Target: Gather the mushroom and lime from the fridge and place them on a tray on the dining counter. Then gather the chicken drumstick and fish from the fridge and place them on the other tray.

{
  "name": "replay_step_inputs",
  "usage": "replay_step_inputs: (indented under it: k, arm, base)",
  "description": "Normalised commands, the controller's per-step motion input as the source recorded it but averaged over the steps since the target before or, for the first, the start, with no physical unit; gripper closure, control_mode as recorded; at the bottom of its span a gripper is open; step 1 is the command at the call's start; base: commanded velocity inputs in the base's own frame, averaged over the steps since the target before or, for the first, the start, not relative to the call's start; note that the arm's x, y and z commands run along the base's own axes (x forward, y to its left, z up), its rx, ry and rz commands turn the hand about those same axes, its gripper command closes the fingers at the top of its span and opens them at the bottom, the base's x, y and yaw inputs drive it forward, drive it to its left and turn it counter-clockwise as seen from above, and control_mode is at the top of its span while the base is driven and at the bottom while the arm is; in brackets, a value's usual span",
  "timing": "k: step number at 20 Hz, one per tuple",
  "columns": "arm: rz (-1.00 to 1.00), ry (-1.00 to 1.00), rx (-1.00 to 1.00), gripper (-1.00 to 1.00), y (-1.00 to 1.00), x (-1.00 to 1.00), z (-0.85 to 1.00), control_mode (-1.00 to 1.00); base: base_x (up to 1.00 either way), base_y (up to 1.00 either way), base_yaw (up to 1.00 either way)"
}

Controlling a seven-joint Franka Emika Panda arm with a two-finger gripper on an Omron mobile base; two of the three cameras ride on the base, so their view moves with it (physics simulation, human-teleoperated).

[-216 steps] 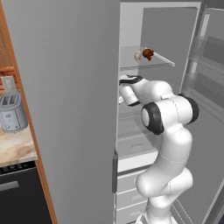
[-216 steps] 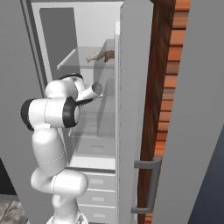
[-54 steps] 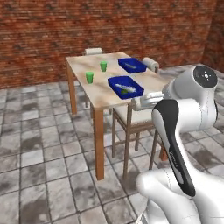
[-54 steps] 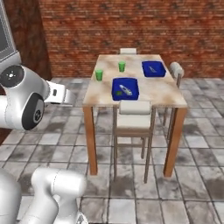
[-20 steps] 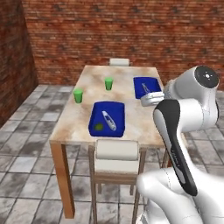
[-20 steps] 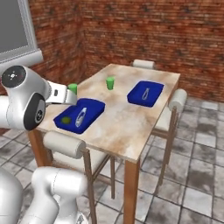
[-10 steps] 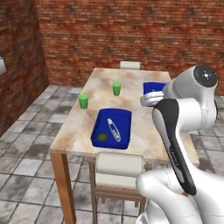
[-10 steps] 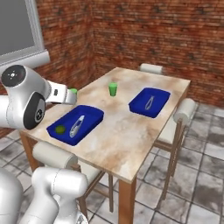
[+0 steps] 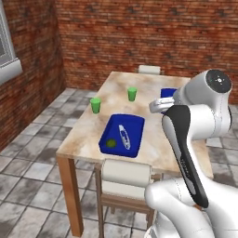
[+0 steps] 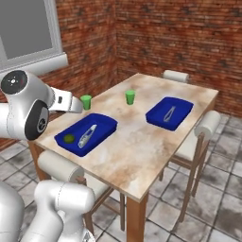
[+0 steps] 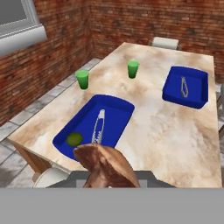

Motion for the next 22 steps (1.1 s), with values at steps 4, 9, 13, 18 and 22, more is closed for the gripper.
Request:
replay_step_inputs:
  k: [4, 9, 13, 18, 22]
  arm:
    - [0.0, 0.0, 0.0, 1.0, 0.0, 0.0, 0.0, 1.0]
    - [0.0, 0.0, 0.0, 1.0, 0.0, 0.0, 0.0, 1.0]
    - [0.0, 0.0, 0.0, 1.0, 0.0, 0.0, 0.0, 1.0]
    - [0.0, 0.0, 0.0, 1.0, 0.0, 0.0, 0.0, 1.0]
    - [0.0, 0.0, 0.0, 1.0, 0.0, 0.0, 0.0, 1.0]
  base:
    - [0.35, -0.25, 0.18]
    - [0.06, 0.0, 0.02]
    - [0.0, 0.0, 0.0]
    - [0.0, 0.0, 0.0]
    - [0.0, 0.0, 0.0]
